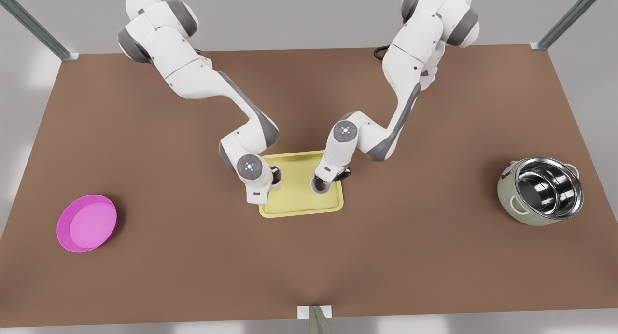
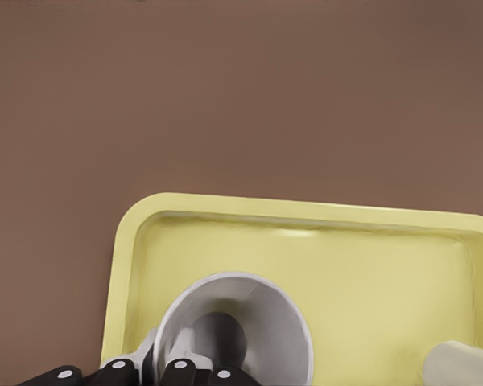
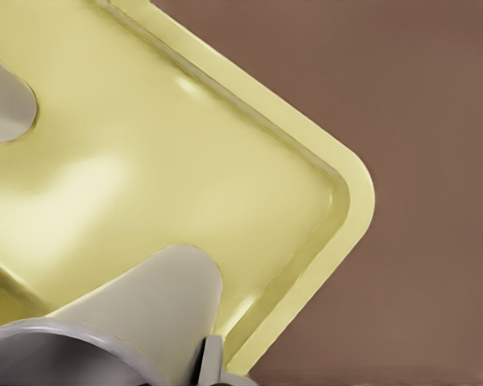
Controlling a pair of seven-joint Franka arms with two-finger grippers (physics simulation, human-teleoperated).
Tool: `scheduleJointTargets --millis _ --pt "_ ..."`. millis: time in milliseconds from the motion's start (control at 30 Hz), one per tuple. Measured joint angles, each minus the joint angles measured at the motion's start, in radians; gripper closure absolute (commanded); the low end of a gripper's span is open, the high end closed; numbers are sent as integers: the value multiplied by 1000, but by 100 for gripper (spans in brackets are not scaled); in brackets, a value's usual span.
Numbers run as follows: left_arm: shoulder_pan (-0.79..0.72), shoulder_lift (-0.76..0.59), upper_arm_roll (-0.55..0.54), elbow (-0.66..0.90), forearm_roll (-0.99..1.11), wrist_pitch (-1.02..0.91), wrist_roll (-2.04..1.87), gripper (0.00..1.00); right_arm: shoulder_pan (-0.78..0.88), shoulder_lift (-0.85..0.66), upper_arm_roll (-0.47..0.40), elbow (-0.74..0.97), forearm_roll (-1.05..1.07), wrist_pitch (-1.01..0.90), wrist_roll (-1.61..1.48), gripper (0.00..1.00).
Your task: Use the left arm to pick up the white IKEA cup from the tray and place it on the middle-left position; use the right arm to pick up the white IKEA cup from the tray and place it on the middle-right position
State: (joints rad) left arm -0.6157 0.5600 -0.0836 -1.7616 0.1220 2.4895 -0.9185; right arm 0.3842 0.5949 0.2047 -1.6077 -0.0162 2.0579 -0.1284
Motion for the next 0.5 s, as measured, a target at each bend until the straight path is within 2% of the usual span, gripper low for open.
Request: scheduleJointTargets --millis 100,233,333,500 --pt "30 -98 3 -44 -2 -42 -6 84 -47 -57 -2 8 4 -48 -8 97" --pt "209 -289 5 -261 -7 -86 66 84 -190 -91 -5 39 3 -122 -53 98" --pt "371 -327 7 -314 -38 -98 177 84 -313 -93 -5 59 -10 -159 -114 98" --pt "448 -330 13 -399 -58 -4 357 84 -491 -63 -16 79 -86 -193 -245 100"
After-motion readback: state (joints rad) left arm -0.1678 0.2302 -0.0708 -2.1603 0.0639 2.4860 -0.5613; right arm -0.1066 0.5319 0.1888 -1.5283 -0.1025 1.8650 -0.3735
